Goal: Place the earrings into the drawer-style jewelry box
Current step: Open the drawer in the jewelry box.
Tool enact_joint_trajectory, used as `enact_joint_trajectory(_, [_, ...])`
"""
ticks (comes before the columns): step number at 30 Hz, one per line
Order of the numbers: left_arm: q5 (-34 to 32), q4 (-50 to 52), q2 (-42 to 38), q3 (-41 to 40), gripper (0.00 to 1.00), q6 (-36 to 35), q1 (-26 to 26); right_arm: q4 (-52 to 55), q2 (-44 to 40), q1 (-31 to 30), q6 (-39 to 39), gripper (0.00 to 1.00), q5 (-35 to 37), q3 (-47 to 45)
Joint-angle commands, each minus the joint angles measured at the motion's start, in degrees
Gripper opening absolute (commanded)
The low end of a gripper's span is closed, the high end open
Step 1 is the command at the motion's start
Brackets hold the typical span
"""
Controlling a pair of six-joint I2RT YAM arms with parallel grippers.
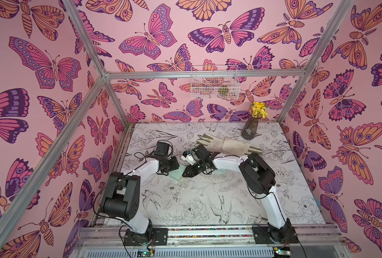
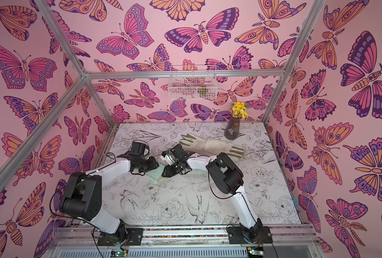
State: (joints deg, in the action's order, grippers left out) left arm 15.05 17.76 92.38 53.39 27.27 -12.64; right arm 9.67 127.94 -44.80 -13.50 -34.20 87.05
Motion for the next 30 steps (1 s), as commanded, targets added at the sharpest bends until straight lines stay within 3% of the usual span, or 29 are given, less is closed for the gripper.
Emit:
enact_joint_trajectory(1, [0.8, 0.9, 1.8, -1.2, 0.41, 0.0, 0.2, 1.3, 1.8, -0.6, 0.0, 0.3, -0.3, 1.3])
enact_joint_trajectory(14, [1.2, 1.0, 1.7, -1.4, 0.41, 0.1, 0.2, 0.2, 3.2, -0.6, -1.7, 0.22, -2.4, 2.6])
enact_joint_trajectory(30, [0.6, 1.2, 2.1, -2.0, 0.41, 0.0, 0.3, -3.3, 0.9, -0.6, -4.9, 0.0, -5.4, 0.8])
